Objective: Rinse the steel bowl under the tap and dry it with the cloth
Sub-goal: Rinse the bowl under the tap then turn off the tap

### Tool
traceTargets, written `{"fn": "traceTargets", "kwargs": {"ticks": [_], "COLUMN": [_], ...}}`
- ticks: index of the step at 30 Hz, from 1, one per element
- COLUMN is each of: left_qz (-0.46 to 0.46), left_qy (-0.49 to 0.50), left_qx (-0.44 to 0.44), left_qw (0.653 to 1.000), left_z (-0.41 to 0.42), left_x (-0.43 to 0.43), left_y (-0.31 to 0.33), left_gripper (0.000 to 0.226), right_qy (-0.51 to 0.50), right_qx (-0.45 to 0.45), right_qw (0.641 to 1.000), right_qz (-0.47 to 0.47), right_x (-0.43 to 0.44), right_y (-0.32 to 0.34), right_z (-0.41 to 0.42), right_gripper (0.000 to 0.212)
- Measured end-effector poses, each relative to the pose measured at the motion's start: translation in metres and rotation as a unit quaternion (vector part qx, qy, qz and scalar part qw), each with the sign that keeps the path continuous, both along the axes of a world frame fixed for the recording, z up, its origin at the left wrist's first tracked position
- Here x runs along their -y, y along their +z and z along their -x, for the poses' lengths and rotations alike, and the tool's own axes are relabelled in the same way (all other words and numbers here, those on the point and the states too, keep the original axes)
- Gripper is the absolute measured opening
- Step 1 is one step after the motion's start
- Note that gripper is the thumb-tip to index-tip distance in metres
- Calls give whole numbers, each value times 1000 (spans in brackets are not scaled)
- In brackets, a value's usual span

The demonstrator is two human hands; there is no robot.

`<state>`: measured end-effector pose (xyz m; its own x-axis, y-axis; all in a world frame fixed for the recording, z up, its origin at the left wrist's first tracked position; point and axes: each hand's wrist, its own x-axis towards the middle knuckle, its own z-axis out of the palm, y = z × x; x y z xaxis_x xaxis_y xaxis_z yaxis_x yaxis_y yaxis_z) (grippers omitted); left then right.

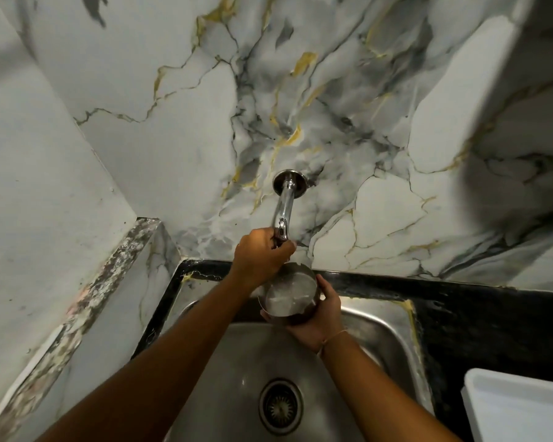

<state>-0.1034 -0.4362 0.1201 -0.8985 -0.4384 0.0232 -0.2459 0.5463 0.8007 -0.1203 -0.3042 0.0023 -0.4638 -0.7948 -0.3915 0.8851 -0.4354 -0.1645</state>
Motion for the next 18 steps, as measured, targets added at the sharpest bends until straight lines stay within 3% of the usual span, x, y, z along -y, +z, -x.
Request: {"fn": "traceTargets", "kwargs": {"ticks": [3, 9, 14, 18], "left_qz": [-19, 2, 23, 18], "left_qy": [-70, -116, -133, -148], "left_qx": [17, 45, 57, 57], "left_qw": [997, 992, 989, 987], "left_z": [2, 5, 8, 8], "left_x": [12, 19, 23, 24], "left_y": [1, 4, 2, 3], "left_gripper": [21, 19, 17, 16], "right_qy": [5, -30, 44, 38], "right_qx": [-16, 1, -75, -27], "right_qw": [1000, 998, 996, 997], "right_qz": [-3, -56, -31, -68], "right_x": [-4, 1, 17, -5], "right_y": [-4, 11, 16, -2], "right_z": [1, 21, 7, -2], "right_gripper": [64, 59, 56, 62]}}
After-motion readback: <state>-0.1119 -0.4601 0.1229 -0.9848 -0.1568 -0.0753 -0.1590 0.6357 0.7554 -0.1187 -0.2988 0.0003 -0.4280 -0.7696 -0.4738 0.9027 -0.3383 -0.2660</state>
